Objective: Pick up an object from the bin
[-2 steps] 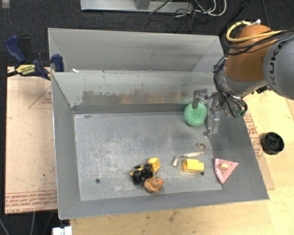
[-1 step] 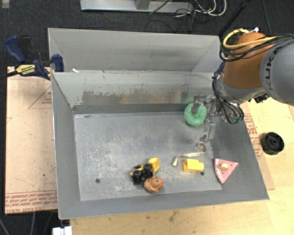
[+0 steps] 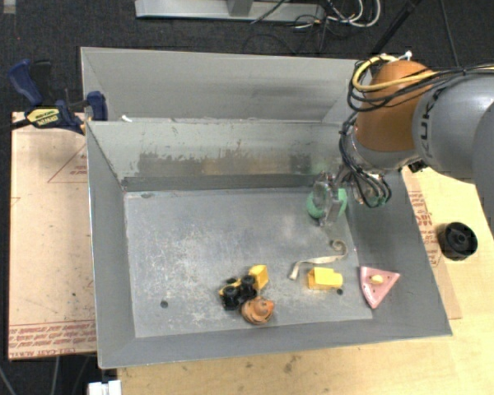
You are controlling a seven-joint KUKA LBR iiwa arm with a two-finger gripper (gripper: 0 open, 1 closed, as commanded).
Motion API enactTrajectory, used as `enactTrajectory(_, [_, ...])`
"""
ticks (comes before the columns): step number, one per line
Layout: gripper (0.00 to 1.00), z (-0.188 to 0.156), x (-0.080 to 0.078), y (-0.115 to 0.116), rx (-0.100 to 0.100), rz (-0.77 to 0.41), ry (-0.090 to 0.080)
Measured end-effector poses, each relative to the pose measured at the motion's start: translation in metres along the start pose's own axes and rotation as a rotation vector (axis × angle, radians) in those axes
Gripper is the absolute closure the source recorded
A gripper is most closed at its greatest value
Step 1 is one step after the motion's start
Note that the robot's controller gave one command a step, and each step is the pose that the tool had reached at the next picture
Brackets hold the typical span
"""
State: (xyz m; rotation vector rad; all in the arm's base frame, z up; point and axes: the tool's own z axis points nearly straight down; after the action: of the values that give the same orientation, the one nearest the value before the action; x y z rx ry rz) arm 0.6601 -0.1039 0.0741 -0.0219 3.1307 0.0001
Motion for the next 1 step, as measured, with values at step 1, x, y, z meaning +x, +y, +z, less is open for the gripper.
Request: enactTrajectory(1, [1.00,0.0000,0.0000,0.0000,0.000,0.000,0.000])
